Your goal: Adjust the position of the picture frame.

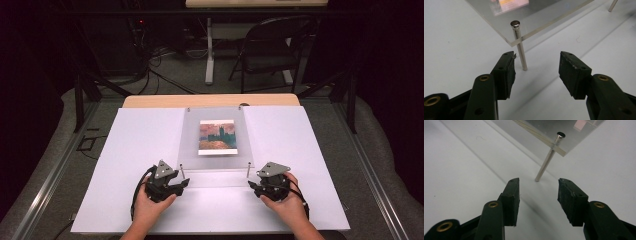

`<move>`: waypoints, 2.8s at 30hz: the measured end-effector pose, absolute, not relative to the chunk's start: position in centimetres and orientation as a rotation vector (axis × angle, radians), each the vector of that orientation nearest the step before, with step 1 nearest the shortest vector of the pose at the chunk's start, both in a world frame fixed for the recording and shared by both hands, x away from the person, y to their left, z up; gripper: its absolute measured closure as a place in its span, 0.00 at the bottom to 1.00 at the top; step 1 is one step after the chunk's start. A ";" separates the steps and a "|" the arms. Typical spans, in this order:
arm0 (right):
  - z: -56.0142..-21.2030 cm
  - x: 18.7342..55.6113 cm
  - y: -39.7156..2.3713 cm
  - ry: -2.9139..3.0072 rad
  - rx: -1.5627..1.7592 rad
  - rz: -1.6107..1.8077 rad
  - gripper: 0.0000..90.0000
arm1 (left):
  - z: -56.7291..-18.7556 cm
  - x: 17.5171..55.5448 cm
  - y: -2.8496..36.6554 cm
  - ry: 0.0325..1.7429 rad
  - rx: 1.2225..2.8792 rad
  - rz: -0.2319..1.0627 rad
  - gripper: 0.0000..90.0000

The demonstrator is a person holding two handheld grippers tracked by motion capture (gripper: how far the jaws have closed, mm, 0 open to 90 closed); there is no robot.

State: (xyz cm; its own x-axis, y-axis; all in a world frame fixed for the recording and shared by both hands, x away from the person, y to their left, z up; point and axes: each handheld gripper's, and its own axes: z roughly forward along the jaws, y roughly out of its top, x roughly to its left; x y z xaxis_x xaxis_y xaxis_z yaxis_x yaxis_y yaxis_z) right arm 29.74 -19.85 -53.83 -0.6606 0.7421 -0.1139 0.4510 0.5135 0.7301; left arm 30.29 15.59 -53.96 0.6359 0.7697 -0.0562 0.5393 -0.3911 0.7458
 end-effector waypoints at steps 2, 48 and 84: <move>-53.8 29.9 -20.1 2.332 0.997 0.965 0.58 | -54.0 30.3 15.6 1.019 2.098 0.398 0.51; -49.3 39.9 -22.5 2.288 1.151 0.915 0.46 | -48.2 40.2 18.7 1.139 1.986 0.489 0.39; -51.1 48.1 -18.9 2.288 1.272 1.036 0.47 | -51.2 48.1 13.8 1.271 2.016 0.381 0.43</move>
State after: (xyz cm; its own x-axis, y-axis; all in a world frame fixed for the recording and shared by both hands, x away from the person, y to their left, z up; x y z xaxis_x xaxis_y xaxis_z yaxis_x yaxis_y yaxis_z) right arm 48.13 -18.86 -51.08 -0.5498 0.8329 0.0632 0.5972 0.3390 0.7270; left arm 48.10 13.83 -51.17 0.4718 0.8735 -0.1200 0.6633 -0.2620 0.7010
